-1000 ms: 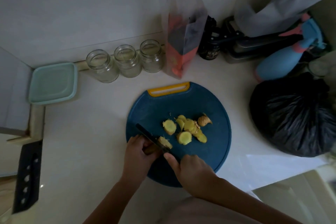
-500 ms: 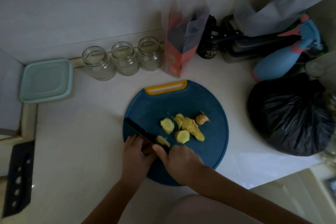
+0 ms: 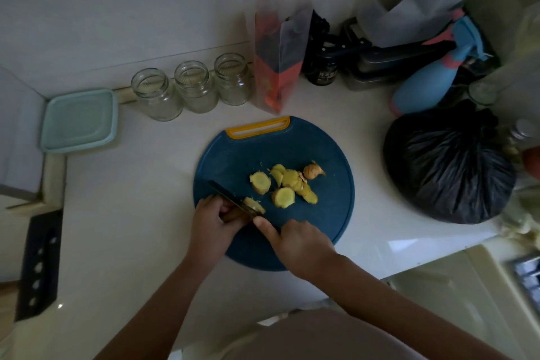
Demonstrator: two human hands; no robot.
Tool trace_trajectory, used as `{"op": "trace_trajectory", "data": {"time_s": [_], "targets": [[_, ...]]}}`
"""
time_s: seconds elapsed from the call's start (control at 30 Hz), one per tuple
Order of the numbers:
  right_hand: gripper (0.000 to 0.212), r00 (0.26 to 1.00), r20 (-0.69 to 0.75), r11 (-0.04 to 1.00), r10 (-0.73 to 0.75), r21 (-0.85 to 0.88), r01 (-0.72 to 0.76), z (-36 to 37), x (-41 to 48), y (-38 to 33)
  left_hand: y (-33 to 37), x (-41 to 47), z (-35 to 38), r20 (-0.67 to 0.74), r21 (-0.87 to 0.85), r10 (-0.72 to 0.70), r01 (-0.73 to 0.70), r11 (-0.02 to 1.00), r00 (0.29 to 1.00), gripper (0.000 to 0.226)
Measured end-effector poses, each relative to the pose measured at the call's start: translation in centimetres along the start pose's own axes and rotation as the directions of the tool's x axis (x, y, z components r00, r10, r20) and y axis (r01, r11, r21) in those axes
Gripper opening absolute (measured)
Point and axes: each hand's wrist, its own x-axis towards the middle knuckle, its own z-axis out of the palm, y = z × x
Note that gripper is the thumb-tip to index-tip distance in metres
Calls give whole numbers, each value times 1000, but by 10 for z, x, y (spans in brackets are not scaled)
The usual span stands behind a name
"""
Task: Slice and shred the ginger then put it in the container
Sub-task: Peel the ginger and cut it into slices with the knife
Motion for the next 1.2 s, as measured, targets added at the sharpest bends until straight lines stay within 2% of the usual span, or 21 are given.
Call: {"op": "trace_trajectory", "data": {"time_s": [0.13,0.2,0.27,0.33,0.4,0.43,0.5,0.57,0.6,0.67,0.7,0.73,0.83,0.87,0.9,0.93,0.97,1.03,1.13,1.2], "targets": [[88,999,15,997,-47,69,46,-3,0,2,4,0,-1,4,-15,-7,7,1000,1000,43],[69,994,86,969,-72,241,50,-6,0,11,4,0,-1,24,-48,-16,17,999,1000,38],[60,979,180,901,-92,433,5,-11,-4,21,2,0,-1,37,-57,-22,24,998,999,32],[59,964,232,831,-132,555,-20,-13,-8,30,3,0,-1,41,-55,-37,39,998,999,29],[66,966,233,796,-110,603,-54,-13,-13,34,8,-1,-2,48,-75,-44,48,996,998,33],[65,977,196,845,-89,534,-30,-14,-15,34,11,-2,-2,46,-81,-45,49,996,998,35],[48,994,81,960,-78,274,53,-9,-18,31,16,-3,-3,44,-76,-49,52,996,998,38],[46,998,3,992,-62,107,61,-3,-20,27,18,-3,-3,43,-78,-48,51,996,998,38],[52,999,-15,997,-35,71,36,-1,-20,27,17,-4,-2,41,-80,-53,56,995,998,36],[81,1000,-31,1000,7,15,-6,3,-16,31,15,-5,-1,38,-71,-83,85,994,996,32],[88,1000,-19,1000,13,-3,-13,5,-16,33,14,-6,0,37,-69,-97,99,993,995,30],[85,1000,-19,1000,17,9,-16,4,-16,34,13,-6,1,36,-76,-101,103,992,994,30],[69,1000,29,999,-5,-50,7,-1,-19,30,17,-6,2,25,-72,-89,90,993,996,31],[56,999,29,999,15,-38,-13,0,-19,29,18,-5,2,21,-67,-78,79,995,997,29],[47,998,-18,995,63,80,-61,4,-16,31,18,-5,2,13,-61,-62,63,996,998,28],[56,995,-29,982,97,165,-91,5,-16,29,19,-7,2,1,-57,-46,46,997,999,27],[66,995,6,979,100,176,-99,3,-17,27,18,-8,2,-12,-46,-34,33,998,999,28],[69,999,39,995,26,99,-30,4,-12,29,14,-12,5,-37,-5,-32,32,999,999,29],[62,998,27,993,52,105,-55,7,-9,26,10,-15,11,-83,16,-55,56,998,995,29],[44,995,-6,993,97,66,-97,13,-8,24,9,-15,13,-101,29,-47,51,998,994,29]]}}
